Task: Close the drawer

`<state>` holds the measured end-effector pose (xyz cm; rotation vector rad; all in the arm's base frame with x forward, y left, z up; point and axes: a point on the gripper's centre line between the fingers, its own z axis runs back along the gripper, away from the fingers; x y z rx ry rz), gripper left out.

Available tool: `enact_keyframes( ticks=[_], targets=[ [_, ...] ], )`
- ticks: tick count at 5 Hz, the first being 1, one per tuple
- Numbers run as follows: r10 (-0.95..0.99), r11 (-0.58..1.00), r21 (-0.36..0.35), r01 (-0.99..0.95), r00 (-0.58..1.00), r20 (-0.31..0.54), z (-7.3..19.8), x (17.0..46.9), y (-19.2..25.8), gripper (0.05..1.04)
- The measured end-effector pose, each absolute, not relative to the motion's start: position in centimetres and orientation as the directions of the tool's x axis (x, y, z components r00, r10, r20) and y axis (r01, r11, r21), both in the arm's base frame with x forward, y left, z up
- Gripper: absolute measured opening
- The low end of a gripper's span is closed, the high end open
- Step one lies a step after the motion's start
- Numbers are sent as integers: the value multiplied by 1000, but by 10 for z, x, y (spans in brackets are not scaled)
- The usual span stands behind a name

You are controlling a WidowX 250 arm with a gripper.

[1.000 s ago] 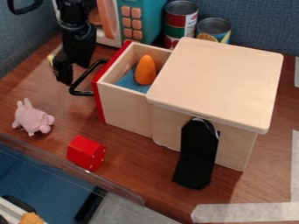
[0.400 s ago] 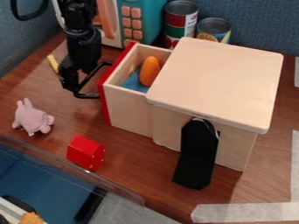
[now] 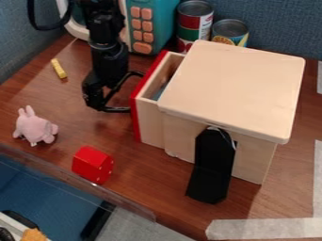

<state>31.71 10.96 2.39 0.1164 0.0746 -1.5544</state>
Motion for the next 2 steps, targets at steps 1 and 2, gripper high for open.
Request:
enact_keyframes(
  ticks=[1, 2],
  targets=[
    [-996, 7, 9, 1000, 7, -90, 24, 317, 94, 1001],
    [-998, 9, -2, 1000, 8, -60, 27, 320, 79, 1001]
  ],
)
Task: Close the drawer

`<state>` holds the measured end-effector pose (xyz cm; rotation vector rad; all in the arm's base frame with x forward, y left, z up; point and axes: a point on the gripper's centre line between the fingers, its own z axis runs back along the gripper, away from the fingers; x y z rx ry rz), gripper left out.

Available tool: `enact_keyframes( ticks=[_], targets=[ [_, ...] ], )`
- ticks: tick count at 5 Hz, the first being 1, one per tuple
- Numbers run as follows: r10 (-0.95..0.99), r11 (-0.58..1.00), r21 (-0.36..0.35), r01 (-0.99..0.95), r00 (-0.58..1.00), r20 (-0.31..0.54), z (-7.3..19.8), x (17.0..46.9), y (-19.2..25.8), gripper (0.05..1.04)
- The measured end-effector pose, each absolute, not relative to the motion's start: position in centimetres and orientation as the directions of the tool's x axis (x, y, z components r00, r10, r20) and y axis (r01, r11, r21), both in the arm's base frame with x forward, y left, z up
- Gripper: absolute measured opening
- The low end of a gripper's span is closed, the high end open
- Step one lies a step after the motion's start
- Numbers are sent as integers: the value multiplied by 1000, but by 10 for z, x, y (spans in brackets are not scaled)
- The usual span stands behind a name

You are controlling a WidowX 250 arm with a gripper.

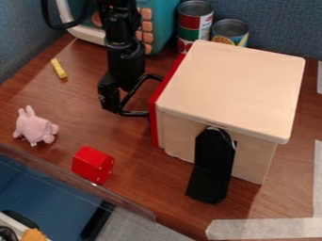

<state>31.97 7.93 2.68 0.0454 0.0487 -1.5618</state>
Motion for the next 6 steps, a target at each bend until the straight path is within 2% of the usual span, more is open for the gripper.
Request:
enact_keyframes(
  ticks=[3, 4, 5, 6],
  targets=[
    [-1000, 11, -27, 1000, 11, -17, 33, 318, 53, 1001],
    [-995, 99, 4, 995, 99, -14, 48, 332, 65, 1000],
    [-941, 335, 73, 939, 338, -30, 57, 338, 104, 1000],
    [-823, 568, 117, 815, 564, 68, 78, 336, 157, 1000]
  ],
)
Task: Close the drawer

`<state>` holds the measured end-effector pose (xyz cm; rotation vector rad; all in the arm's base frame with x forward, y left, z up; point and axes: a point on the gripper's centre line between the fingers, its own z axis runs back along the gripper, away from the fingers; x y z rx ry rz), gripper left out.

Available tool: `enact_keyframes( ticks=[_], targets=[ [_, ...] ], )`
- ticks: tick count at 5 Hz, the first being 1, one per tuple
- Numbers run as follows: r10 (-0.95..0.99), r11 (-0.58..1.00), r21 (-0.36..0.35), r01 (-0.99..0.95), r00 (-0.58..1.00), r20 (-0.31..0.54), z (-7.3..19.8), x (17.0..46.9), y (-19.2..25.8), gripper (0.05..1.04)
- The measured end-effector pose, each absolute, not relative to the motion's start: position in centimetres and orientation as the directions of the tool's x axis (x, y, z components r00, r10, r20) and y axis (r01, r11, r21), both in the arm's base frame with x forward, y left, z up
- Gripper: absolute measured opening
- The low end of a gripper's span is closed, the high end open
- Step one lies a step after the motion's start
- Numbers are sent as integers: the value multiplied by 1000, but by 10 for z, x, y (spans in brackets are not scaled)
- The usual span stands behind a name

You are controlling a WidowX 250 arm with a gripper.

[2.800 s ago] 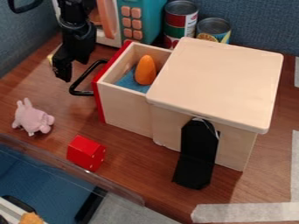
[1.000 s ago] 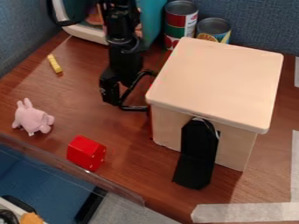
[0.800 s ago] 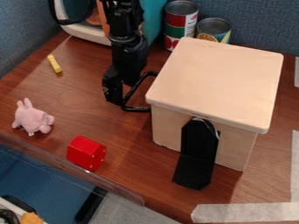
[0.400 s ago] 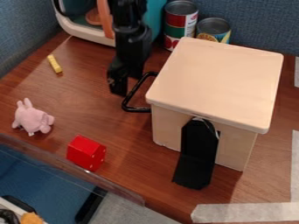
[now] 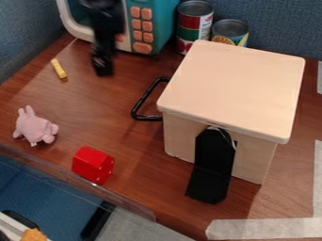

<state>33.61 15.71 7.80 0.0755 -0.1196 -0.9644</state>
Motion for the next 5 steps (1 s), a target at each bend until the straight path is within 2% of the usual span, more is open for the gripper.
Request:
enact_keyframes(
  ticks=[1, 2, 3, 4, 5],
  targets=[
    [-634, 773, 128, 622, 751, 181, 98, 319, 190, 1000],
    [-451, 889, 180, 420, 870, 199, 118, 291, 180, 999],
    [-265, 954, 198, 227, 945, 194, 129, 273, 170, 999],
    [-287, 941, 235, 244, 943, 170, 138, 266, 150, 999],
    [-249, 954, 199, 224, 962, 109, 140, 271, 143, 999]
  ],
)
